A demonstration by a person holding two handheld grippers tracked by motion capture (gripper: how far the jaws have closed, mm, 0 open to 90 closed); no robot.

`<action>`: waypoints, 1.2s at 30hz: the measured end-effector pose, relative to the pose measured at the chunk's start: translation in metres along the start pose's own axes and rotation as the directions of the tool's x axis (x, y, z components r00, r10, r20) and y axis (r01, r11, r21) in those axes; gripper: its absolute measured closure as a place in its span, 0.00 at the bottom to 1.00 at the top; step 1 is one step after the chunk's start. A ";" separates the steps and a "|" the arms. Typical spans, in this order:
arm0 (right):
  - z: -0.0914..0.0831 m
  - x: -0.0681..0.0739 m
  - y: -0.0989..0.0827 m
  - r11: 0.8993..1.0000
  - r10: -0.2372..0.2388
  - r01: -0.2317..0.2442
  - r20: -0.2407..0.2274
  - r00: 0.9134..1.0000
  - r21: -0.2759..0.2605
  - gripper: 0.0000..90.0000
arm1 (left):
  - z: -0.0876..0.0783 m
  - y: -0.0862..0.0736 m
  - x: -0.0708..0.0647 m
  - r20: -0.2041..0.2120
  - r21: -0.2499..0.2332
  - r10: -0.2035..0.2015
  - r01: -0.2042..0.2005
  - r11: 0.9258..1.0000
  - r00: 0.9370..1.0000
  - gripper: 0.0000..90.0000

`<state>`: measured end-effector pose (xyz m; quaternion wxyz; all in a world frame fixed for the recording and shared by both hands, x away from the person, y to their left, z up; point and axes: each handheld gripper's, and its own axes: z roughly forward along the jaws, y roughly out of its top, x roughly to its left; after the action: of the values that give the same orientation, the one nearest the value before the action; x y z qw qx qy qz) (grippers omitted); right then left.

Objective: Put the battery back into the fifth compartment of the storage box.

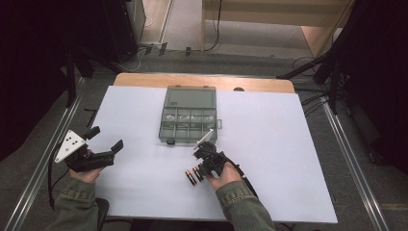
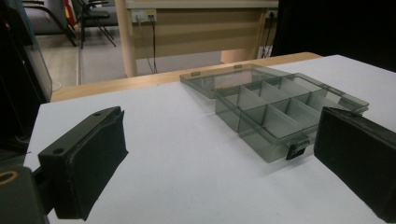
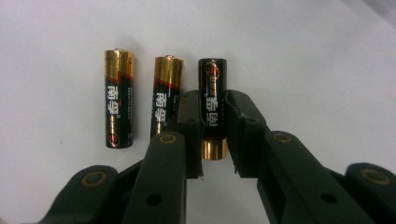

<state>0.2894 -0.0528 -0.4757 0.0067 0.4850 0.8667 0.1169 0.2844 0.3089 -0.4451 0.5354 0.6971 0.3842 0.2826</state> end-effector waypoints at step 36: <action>-0.028 0.024 0.076 0.989 0.071 -0.077 -0.058 0.996 -0.125 0.86 | 0.007 -0.002 0.005 0.029 0.029 -0.023 0.022 0.999 0.999 0.03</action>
<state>0.3371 -0.0002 -0.4297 0.0100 0.5121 0.8387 0.1851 0.2919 0.3093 -0.4489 0.5339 0.7044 0.3883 0.2608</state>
